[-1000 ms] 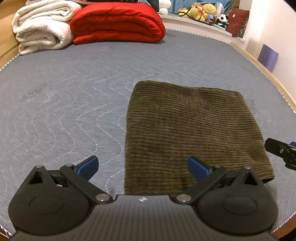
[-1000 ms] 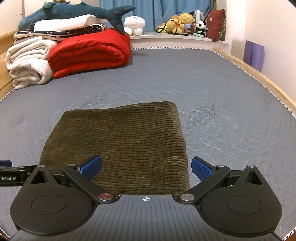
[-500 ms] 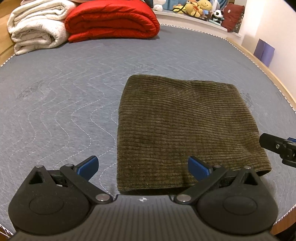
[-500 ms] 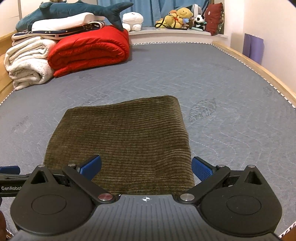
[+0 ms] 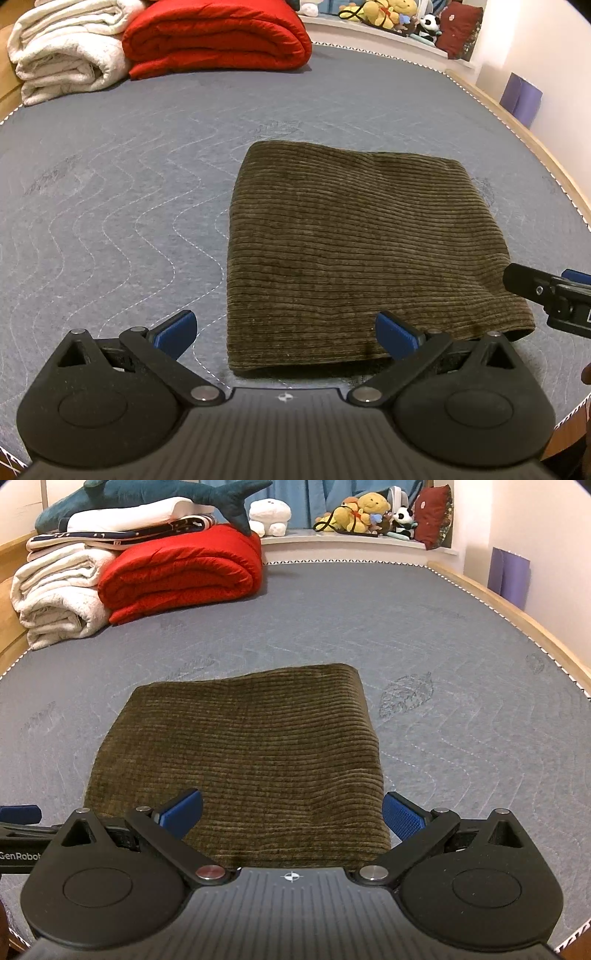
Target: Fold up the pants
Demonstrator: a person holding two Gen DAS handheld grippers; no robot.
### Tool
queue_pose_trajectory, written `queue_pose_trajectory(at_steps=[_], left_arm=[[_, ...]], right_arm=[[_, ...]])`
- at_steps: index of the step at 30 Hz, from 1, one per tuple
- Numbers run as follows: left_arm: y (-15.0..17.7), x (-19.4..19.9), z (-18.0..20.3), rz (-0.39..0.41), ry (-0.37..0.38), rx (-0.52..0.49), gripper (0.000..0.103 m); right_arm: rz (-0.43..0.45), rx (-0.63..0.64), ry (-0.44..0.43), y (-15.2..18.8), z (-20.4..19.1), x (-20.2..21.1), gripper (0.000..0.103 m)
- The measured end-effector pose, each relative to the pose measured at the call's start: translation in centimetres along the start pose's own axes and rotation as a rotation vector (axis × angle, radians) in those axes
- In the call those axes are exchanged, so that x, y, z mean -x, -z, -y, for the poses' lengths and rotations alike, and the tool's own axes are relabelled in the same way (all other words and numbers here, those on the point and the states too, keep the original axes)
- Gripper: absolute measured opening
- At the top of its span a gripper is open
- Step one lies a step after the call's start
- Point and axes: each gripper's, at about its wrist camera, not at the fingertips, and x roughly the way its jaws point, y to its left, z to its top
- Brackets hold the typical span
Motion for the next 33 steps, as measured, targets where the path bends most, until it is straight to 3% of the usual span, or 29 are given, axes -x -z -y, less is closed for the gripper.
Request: queue_pose_trajectory(at_steps=[33], left_arm=[[0.11, 0.46, 0.05, 0.004, 0.013, -0.009, 0.103]], right_arm=[[-0.012, 0.009, -0.008, 0.12, -0.14, -0.12, 0.102]])
